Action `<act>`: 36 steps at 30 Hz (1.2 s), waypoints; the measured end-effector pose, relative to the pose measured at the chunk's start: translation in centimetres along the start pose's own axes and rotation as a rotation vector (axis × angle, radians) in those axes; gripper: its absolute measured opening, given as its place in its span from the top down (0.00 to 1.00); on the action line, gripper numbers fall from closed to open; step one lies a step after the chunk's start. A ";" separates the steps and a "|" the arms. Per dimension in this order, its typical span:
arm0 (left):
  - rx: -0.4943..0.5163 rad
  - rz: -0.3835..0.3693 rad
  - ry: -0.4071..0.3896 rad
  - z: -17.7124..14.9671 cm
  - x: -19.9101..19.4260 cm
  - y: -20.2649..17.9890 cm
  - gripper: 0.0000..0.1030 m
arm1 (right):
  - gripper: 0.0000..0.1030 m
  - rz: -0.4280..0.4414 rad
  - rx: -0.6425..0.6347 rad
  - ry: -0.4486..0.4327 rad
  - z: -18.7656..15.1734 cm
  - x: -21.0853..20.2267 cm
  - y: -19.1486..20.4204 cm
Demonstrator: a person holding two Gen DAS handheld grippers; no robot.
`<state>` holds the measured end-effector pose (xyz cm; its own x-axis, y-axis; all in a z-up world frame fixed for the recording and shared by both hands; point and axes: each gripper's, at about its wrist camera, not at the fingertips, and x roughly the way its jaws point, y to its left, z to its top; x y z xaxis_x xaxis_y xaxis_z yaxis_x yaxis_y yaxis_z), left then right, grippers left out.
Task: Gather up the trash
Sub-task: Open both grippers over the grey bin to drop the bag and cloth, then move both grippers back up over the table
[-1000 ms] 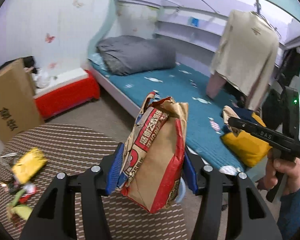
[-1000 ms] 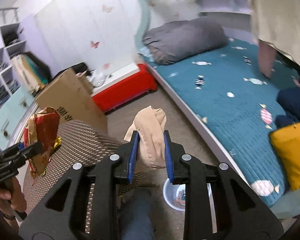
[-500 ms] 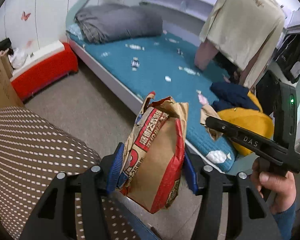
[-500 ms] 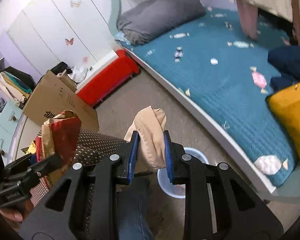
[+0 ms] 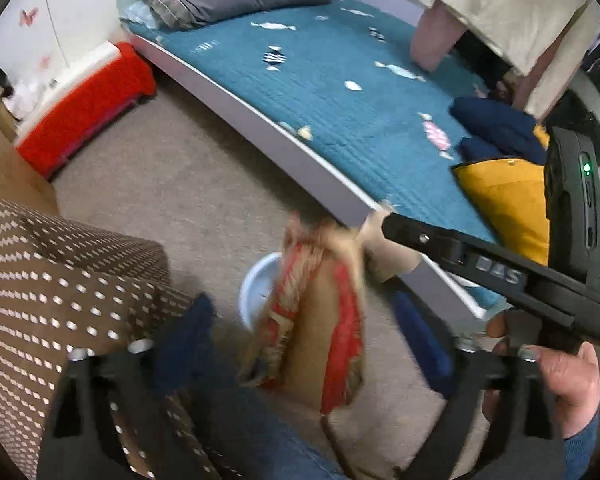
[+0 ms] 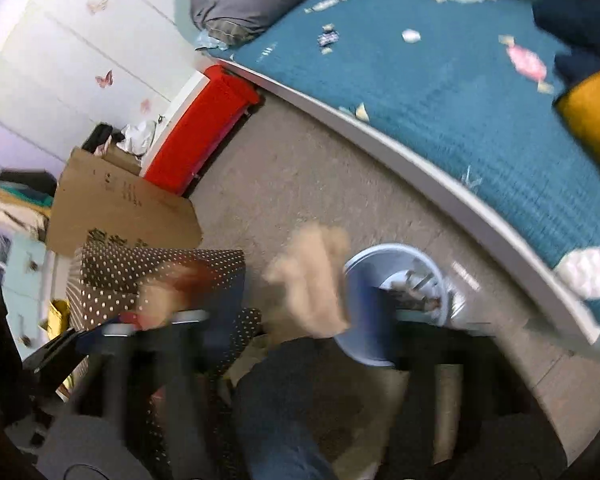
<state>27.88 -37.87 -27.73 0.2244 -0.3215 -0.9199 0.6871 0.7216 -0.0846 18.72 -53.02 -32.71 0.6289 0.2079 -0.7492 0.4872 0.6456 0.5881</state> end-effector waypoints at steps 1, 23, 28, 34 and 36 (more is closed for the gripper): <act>0.009 0.010 -0.012 0.1 -0.2 0.0 0.09 | 0.26 0.014 0.023 0.003 -0.1 0.2 -0.5; -0.068 0.043 -0.309 -1.6 -11.8 3.3 0.09 | 0.06 -0.071 -0.072 -0.127 -1.2 -5.8 4.8; -0.053 0.066 -0.386 -2.6 -15.2 4.0 0.08 | 0.06 -0.064 -0.137 -0.170 -1.6 -7.8 8.4; -0.075 0.073 -0.454 -4.3 -18.5 6.0 0.08 | 0.06 -0.041 -0.221 -0.196 -2.2 -9.4 13.1; -0.086 0.074 -0.469 -4.9 -19.3 6.7 0.08 | 0.06 -0.037 -0.251 -0.204 -2.5 -9.8 14.7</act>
<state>24.76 -23.87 -12.39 0.5713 -0.4949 -0.6547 0.6024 0.7947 -0.0750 18.16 -43.74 -17.50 0.7343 0.0453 -0.6773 0.3634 0.8165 0.4486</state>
